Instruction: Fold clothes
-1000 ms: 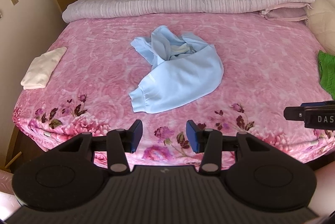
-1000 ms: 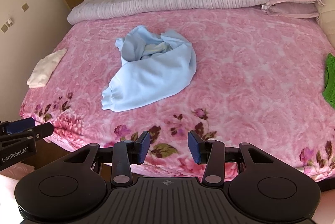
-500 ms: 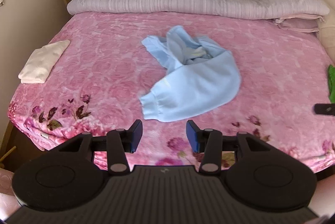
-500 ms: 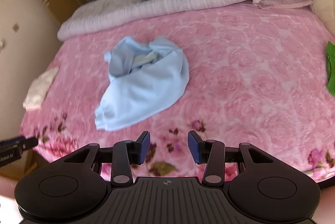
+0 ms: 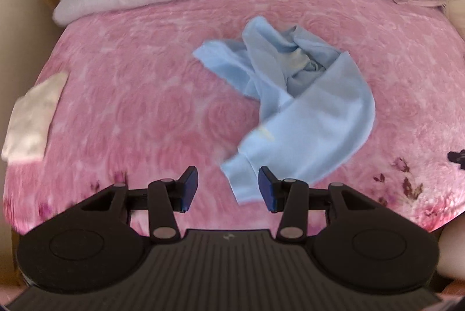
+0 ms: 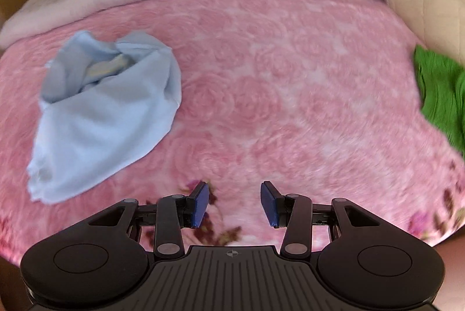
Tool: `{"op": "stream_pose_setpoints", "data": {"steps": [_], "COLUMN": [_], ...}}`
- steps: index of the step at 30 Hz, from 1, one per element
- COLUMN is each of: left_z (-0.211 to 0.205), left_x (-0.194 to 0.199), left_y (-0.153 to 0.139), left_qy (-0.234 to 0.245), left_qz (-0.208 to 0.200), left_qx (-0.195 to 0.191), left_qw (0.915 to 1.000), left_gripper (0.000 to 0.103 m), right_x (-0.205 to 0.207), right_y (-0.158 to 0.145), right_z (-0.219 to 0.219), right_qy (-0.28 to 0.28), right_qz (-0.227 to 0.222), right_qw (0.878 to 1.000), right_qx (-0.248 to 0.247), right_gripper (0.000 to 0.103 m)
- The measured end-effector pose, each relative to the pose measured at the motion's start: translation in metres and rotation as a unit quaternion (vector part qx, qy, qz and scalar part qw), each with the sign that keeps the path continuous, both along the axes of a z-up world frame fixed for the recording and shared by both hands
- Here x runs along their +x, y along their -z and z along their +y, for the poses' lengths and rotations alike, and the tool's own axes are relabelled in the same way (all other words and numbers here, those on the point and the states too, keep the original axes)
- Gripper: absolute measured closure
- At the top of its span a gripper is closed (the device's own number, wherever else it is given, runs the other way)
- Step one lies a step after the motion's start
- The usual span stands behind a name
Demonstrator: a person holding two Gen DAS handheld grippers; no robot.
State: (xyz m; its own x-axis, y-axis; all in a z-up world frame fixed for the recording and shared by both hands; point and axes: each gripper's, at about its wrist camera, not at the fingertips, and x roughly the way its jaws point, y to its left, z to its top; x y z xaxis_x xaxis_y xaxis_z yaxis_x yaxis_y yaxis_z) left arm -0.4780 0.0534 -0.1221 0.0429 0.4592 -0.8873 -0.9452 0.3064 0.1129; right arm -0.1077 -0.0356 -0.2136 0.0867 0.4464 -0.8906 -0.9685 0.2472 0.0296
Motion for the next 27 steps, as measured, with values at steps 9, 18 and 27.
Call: {"op": "stream_pose_setpoints", "data": {"steps": [9,18,27], "left_z": [0.083,0.089,0.084], "left_x": [-0.014,-0.060,-0.071], "left_y": [0.049,0.121,0.160], "left_qy": [0.033,0.006,0.006], "left_qz": [-0.023,-0.077,-0.072], "left_qx": [-0.010,-0.075,-0.078], "left_qw": [0.9991,0.9942,0.9943], "left_gripper": [0.059,0.061,0.061], "right_x": [-0.050,-0.157,-0.276], "right_y": [0.071,0.115,0.141], "right_z": [0.046,0.032,0.000], "right_qy": [0.054,0.008,-0.422], "right_qz": [0.083,0.242,-0.184], "right_qw": [0.994,0.969,0.886], "right_qx": [-0.042,-0.045,0.061], "right_gripper": [0.059,0.059,0.059]}}
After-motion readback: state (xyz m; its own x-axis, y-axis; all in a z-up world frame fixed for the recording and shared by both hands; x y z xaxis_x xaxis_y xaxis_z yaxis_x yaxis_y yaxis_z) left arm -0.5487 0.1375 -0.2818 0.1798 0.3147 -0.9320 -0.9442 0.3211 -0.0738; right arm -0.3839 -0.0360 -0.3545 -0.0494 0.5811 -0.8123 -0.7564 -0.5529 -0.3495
